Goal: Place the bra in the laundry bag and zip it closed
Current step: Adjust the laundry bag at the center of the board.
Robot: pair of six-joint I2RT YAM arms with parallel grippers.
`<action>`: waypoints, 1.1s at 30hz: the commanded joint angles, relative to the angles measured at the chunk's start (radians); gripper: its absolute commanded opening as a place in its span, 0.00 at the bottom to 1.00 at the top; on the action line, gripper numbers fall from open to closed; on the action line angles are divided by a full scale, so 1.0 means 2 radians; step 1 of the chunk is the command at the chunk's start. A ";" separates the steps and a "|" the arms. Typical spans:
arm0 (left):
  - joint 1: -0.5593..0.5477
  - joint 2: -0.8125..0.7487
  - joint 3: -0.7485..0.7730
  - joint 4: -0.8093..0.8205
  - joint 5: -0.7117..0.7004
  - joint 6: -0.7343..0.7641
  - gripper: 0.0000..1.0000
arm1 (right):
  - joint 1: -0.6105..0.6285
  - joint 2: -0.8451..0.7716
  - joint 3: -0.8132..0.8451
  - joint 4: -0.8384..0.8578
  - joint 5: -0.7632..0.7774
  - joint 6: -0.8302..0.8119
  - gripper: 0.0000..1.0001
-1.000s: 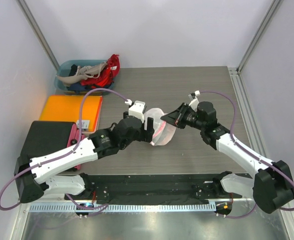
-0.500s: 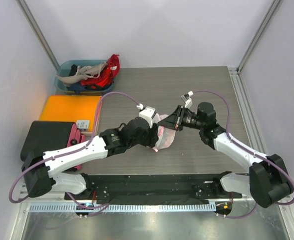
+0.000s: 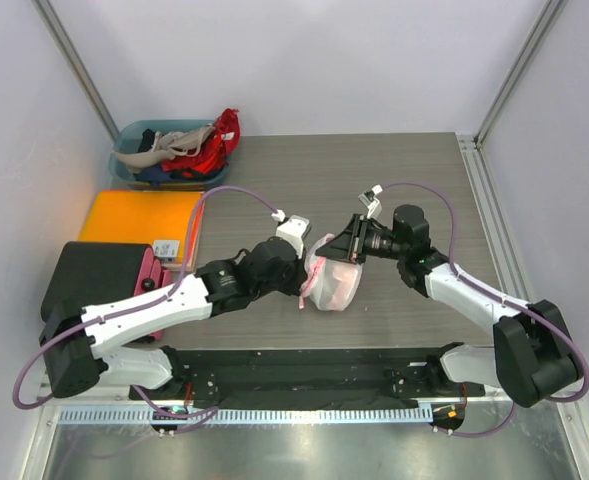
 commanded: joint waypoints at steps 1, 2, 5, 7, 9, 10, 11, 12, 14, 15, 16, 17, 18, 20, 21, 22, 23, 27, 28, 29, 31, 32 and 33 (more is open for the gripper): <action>0.003 -0.036 -0.006 0.026 -0.020 0.000 0.00 | 0.002 -0.002 0.015 0.004 -0.035 -0.035 0.29; 0.003 -0.041 -0.006 0.026 -0.023 0.001 0.00 | 0.002 -0.002 0.020 -0.026 -0.031 -0.049 0.31; 0.003 -0.051 -0.004 0.017 -0.001 0.018 0.00 | 0.002 -0.015 0.029 -0.084 -0.020 -0.090 0.43; 0.003 -0.050 0.007 0.006 0.014 0.036 0.00 | 0.001 -0.026 0.030 -0.109 -0.010 -0.102 0.55; 0.003 -0.048 0.013 -0.007 0.022 0.050 0.00 | 0.002 -0.033 0.030 -0.119 -0.005 -0.097 0.69; 0.003 -0.048 0.013 -0.008 0.024 0.055 0.00 | 0.003 -0.037 0.030 -0.128 -0.003 -0.094 0.74; 0.003 -0.049 0.014 -0.013 0.025 0.059 0.00 | 0.002 -0.041 0.030 -0.133 0.010 -0.089 0.82; 0.002 -0.050 0.014 -0.014 0.026 0.068 0.00 | 0.002 -0.054 0.031 -0.152 0.017 -0.089 0.84; 0.002 -0.053 0.014 -0.013 0.028 0.078 0.00 | 0.002 -0.064 0.040 -0.178 0.054 -0.083 0.89; 0.002 -0.054 0.013 -0.013 0.031 0.088 0.00 | 0.001 -0.071 0.043 -0.193 0.065 -0.078 0.90; 0.002 -0.054 0.013 -0.011 0.034 0.093 0.00 | 0.002 -0.072 0.051 -0.212 0.075 -0.074 0.90; 0.002 -0.054 0.014 -0.011 0.040 0.097 0.00 | 0.002 -0.071 0.056 -0.224 0.093 -0.068 0.90; 0.002 -0.054 0.016 -0.011 0.043 0.104 0.00 | 0.002 -0.071 0.063 -0.255 0.106 -0.065 0.91; 0.002 -0.054 0.014 -0.008 0.050 0.108 0.00 | 0.003 -0.063 0.084 -0.282 0.135 -0.055 0.88; 0.001 -0.056 0.014 -0.006 0.050 0.112 0.00 | 0.002 -0.061 0.090 -0.301 0.143 -0.051 0.86; 0.001 -0.058 0.013 -0.005 0.049 0.114 0.00 | 0.003 -0.059 0.101 -0.308 0.148 -0.049 0.85; 0.000 -0.057 0.012 -0.005 0.046 0.116 0.00 | 0.004 -0.060 0.107 -0.319 0.156 -0.050 0.86; -0.006 -0.060 0.011 -0.004 0.035 0.126 0.00 | 0.015 -0.073 0.143 -0.375 0.211 -0.066 0.85; -0.009 -0.060 0.010 -0.002 0.033 0.131 0.00 | 0.016 -0.073 0.147 -0.381 0.214 -0.066 0.83; -0.011 -0.059 0.010 -0.003 0.033 0.133 0.00 | 0.017 -0.070 0.150 -0.388 0.219 -0.068 0.82; -0.015 -0.058 0.010 -0.001 0.031 0.138 0.00 | 0.021 -0.061 0.155 -0.401 0.226 -0.066 0.76; -0.017 -0.058 0.010 0.000 0.030 0.144 0.00 | 0.026 -0.053 0.155 -0.401 0.225 -0.063 0.71; -0.023 -0.057 0.010 0.001 0.027 0.147 0.00 | 0.031 -0.051 0.159 -0.405 0.231 -0.060 0.68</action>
